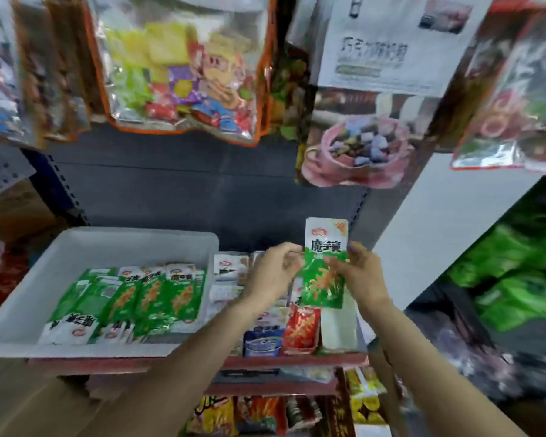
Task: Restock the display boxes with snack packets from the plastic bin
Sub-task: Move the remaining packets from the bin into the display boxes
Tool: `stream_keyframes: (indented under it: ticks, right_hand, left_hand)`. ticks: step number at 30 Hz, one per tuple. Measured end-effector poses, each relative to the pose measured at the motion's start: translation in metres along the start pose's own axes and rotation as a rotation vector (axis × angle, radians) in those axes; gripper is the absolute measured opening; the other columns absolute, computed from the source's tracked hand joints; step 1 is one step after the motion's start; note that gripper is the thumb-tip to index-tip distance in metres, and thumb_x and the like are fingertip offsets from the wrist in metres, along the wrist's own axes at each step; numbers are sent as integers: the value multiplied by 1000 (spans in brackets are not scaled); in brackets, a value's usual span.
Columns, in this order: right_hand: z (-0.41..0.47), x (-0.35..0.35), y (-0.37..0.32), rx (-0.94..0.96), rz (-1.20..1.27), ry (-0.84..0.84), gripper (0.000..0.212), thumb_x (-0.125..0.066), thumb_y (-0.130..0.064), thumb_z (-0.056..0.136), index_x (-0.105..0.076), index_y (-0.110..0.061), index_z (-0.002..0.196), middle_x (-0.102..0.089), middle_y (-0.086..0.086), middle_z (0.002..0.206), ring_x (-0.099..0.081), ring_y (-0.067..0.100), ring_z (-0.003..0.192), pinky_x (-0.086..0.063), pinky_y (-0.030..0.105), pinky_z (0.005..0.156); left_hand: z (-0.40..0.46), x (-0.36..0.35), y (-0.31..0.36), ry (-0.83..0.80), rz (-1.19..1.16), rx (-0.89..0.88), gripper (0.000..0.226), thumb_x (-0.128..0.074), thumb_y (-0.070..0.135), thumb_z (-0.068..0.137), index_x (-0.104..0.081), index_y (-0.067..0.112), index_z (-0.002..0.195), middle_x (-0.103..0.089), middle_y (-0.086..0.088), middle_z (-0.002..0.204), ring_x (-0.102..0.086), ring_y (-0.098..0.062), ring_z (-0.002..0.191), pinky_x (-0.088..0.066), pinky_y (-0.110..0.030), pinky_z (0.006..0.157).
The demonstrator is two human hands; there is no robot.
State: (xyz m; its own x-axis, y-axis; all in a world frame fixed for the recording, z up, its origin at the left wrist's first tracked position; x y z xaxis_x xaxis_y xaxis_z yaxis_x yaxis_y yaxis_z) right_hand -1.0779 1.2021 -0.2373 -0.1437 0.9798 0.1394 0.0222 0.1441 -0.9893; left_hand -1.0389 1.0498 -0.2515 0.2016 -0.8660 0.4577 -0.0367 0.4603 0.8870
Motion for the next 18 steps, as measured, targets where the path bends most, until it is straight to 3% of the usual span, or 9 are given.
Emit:
stream_keyframes:
  ticks: [2,4,7,9,12,15,18]
  right_hand:
    - [8,30,7,8,-15,64,17,-61,10,82,-62,-5,90,-64,3,73,-58,2,49,-51,23,52]
    - [16,50,15,2,10,106,21,-58,13,82,-60,-4,94,-64,1,75,-61,3,55,-50,16,50]
    - [28,62,29,-44,32,98,26,-58,15,80,-60,-6,95,-65,1,79,-63,13,68,-53,17,54]
    - [38,60,40,-77,-21,52,27,-61,15,78,-61,-10,87,-67,2,81,-65,21,75,-56,28,64]
    - [50,53,53,-85,-180,-39,28,-62,10,76,-63,-18,77,-71,9,87,-68,28,84,-56,45,78]
    - [61,46,56,-9,-378,-147,16,-63,1,80,-69,-13,84,-71,6,88,-66,22,79,-54,33,74]
    - [72,41,57,84,-705,-216,19,-64,-4,79,-69,-9,97,-68,2,90,-61,19,80,-44,24,68]
  left_hand:
    - [5,-21,5,-10,268,-84,37,-62,22,89,-55,13,123,-61,-3,112,-58,-19,102,-42,-22,83]
    - [6,-38,5,-90,607,-135,56,-63,34,87,-42,14,134,-50,-6,131,-44,-25,123,-35,-33,100]
    - [6,-51,-3,-217,908,-122,89,-67,42,82,-15,12,149,-17,-6,156,-15,-24,143,-14,-36,116]
    - [11,-53,-10,-239,971,-100,103,-71,43,78,-5,11,150,-5,-5,159,-3,-23,146,-4,-36,118]
    - [23,-52,-17,-261,1047,-56,105,-72,42,77,-3,11,150,-7,-5,159,-3,-23,146,-2,-36,118]
    - [32,-54,-18,-309,1140,-53,102,-71,44,76,-9,12,150,-17,-5,156,-12,-24,144,-3,-41,119]
    - [37,-55,-18,-314,1143,-42,97,-72,43,76,-15,12,149,-25,-5,152,-22,-24,139,-8,-43,118]
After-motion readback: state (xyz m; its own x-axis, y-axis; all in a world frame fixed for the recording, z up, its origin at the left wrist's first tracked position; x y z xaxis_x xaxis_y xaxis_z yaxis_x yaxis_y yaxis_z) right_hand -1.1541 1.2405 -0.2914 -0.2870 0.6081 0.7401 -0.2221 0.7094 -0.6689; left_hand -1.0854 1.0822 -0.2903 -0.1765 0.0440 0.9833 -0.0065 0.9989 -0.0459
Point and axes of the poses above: each hand's wrist, its own z-axis towards the middle knuckle, its own x-axis out of the back of the hand, y = z × x, the point moved 3 cm from there along z, towards the middle knuckle
